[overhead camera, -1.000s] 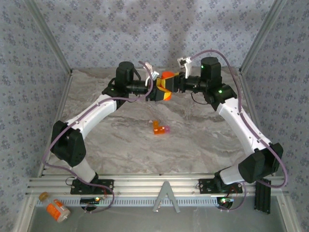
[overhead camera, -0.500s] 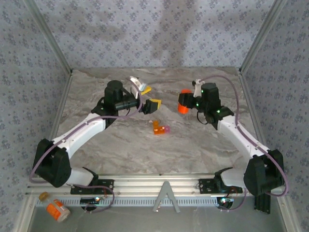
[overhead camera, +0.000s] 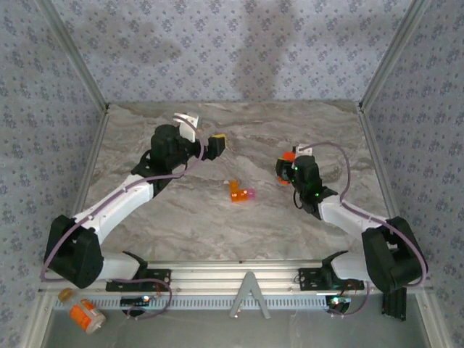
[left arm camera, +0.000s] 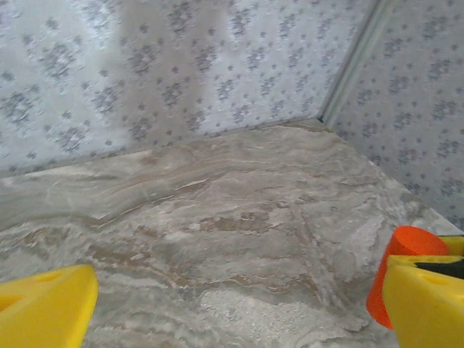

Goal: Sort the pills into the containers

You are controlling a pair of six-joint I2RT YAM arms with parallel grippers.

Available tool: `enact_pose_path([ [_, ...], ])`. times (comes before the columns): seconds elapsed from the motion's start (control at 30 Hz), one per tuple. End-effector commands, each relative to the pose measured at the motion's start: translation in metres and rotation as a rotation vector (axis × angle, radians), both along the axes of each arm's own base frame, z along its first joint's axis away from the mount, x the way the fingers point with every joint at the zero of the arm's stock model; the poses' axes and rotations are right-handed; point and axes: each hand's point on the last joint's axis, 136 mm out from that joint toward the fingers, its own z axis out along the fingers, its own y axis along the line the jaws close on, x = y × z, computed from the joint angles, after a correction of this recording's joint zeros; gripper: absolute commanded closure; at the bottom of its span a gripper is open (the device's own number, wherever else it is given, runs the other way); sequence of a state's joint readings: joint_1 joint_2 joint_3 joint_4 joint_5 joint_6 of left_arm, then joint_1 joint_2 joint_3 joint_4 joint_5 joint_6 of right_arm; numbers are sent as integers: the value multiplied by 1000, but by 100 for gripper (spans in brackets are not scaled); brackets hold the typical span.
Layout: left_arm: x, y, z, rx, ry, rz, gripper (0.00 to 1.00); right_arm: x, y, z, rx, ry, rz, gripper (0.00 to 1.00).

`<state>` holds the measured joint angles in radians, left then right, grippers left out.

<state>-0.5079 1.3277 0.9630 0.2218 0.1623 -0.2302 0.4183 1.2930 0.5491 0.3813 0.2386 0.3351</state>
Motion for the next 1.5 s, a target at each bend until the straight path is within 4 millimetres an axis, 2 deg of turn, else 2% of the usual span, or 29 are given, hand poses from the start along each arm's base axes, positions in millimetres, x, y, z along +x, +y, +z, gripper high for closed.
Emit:
enact_pose_path([
  [0.0, 5, 7, 1, -11, 38, 50, 0, 8, -13, 7, -4, -92, -124, 63],
  [0.13, 4, 7, -1, -5, 41, 43, 0, 7, -15, -15, -38, -73, -167, 63],
  [0.27, 7, 12, -8, 22, 61, 76, 0, 4, -9, -32, -59, -47, -166, 58],
  [0.43, 7, 14, -13, 37, 68, 84, 0, -2, -7, -35, -66, -30, -160, 40],
  [0.5, 7, 15, -16, 42, 68, 89, 0, -4, -6, -31, -66, -28, -150, 29],
  [0.6, 9, 19, -17, 54, 61, 111, 0, -10, -7, -12, -47, -32, -132, 20],
  [0.7, 12, 23, -20, 75, 57, 133, 0, -21, -4, 27, 18, -49, -83, 18],
  [0.77, 15, 26, -24, 97, 67, 138, 0, -31, 6, 58, 79, -61, -8, 18],
  [0.87, 20, 27, -35, 117, 102, 125, 0, -47, 27, 92, 141, -23, 130, 20],
  [0.97, 24, 27, -48, 142, 144, 107, 0, -61, 54, 100, 178, 77, 278, 22],
  [1.03, 26, 25, -58, 178, 177, 92, 1, -66, 72, 93, 189, 165, 356, 25],
  [1.1, 27, 23, -70, 220, 220, 73, 1, -72, 90, 77, 204, 265, 426, 28],
  [1.2, 27, 19, -88, 278, 297, 37, 4, -74, 104, 47, 191, 387, 438, 33],
  [1.37, 27, 14, -109, 330, 396, -3, 13, -71, 110, 1, 164, 521, 393, 41],
  [1.47, 26, 9, -114, 336, 430, -31, 29, -70, 111, -17, 148, 576, 370, 43],
])
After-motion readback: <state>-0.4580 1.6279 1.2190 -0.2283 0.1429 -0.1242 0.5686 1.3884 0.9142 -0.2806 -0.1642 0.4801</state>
